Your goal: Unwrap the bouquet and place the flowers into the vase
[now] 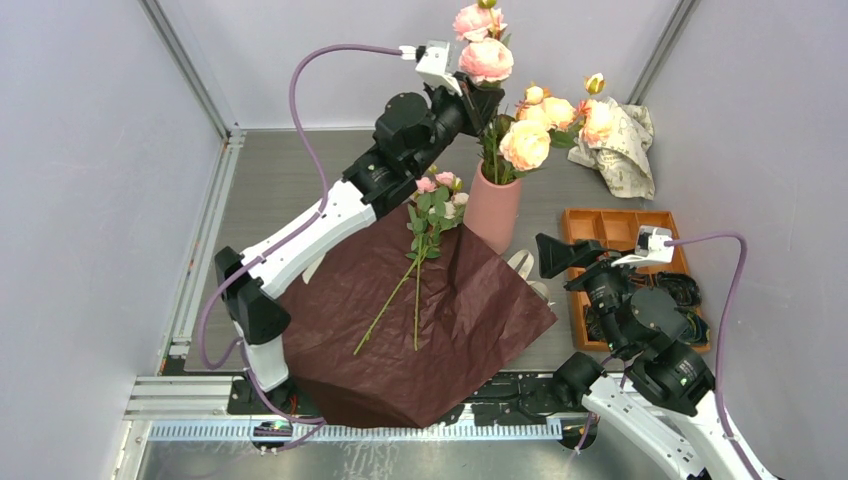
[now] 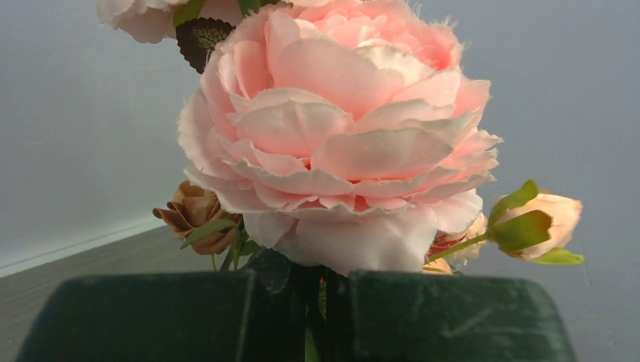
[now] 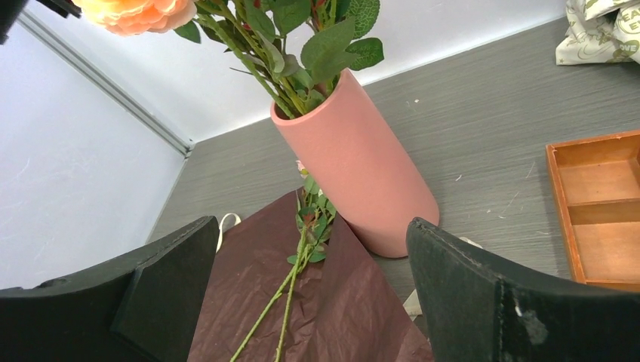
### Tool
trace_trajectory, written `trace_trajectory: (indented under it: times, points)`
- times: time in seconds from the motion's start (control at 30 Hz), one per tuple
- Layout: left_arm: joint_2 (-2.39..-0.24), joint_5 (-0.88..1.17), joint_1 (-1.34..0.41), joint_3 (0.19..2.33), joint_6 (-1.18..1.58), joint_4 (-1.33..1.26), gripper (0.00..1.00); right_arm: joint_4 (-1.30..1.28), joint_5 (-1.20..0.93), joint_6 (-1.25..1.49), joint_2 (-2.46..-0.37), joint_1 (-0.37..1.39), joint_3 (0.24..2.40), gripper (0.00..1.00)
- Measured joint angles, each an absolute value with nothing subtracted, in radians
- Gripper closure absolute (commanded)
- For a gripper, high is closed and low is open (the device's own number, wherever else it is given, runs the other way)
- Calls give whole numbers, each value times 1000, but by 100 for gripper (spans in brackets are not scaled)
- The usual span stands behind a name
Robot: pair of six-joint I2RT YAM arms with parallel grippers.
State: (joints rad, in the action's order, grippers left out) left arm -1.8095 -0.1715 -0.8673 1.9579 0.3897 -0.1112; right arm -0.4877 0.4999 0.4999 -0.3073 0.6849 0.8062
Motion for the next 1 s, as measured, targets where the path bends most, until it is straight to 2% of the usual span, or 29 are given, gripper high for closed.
trace_trajectory:
  times: [0.27,0.37,0.73,0.83,1.0]
  points:
    - [-1828,-173,-891,1909,392,-93,95,-487,500,500,-307,685,801,1]
    - [-1828,-180,-903,1874,393,-93,91,-487,500,501,-307,685,794,1]
    - [-1826,-216,-915,1798,390,-56,61,-481,495,503,-318,685,780,0]
    - [-1815,-220,-915,1776,388,-38,49,-475,492,505,-325,685,775,1]
    - [-1782,-221,-915,1753,385,-1,44,-467,480,508,-342,685,760,1]
